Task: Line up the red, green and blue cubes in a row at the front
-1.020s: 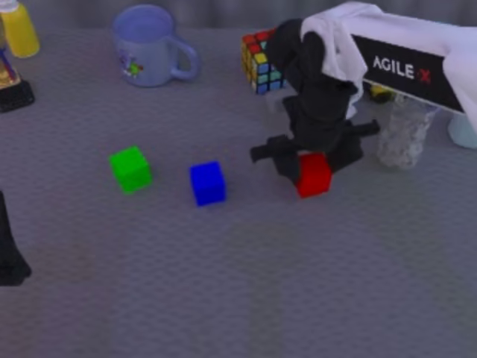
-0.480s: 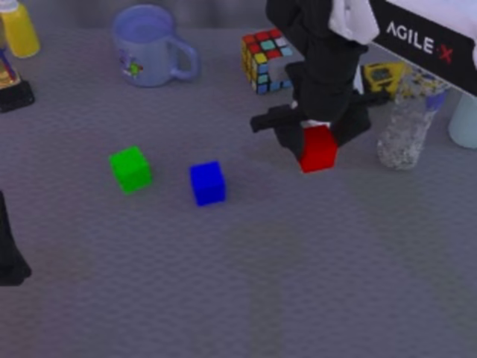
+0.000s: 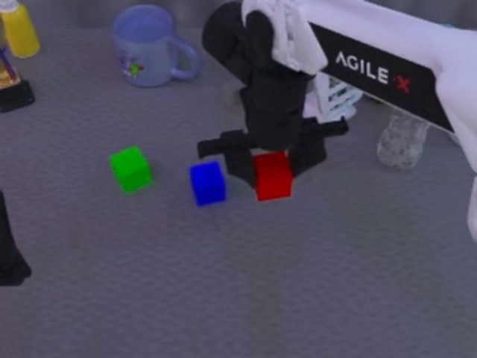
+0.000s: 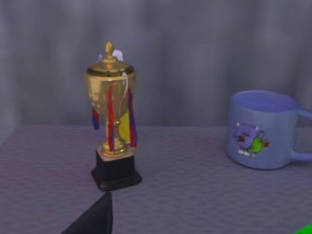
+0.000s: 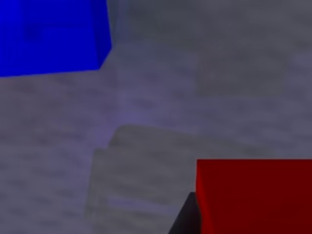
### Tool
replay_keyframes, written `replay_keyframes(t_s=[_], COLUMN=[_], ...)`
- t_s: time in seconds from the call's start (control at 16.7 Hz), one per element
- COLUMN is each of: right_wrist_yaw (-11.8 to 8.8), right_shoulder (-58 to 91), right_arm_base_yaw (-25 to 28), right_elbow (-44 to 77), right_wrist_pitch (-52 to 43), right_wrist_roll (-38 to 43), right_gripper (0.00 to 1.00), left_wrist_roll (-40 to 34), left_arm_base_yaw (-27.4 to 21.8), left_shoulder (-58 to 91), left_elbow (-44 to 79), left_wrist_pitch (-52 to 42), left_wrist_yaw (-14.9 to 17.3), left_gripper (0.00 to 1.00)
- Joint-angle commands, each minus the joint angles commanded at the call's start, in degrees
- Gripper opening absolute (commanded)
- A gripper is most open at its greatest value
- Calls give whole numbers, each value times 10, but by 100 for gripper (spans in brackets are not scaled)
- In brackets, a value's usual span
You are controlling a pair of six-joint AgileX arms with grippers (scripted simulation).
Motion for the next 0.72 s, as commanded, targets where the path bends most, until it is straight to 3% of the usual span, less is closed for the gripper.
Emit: replay_keyframes(t_s=[0.36, 0.54, 0.72], right_wrist_yaw=[3, 5, 6], right_shoulder=[-36, -56, -60], right_arm_base_yaw=[148, 192, 198], right_elbow=[-45, -61, -63], right_wrist_pitch=[-3, 2, 3], right_wrist_roll=[241, 297, 304], right_gripper=[0, 0, 0], left_wrist_roll=[0, 0, 0], left_arm_base_yaw=[0, 0, 0], left_shoulder=[0, 0, 0], left_elbow=[0, 0, 0], left_wrist_pitch=[0, 0, 0], left_wrist_yaw=[0, 0, 0], left_gripper=[100, 100, 100])
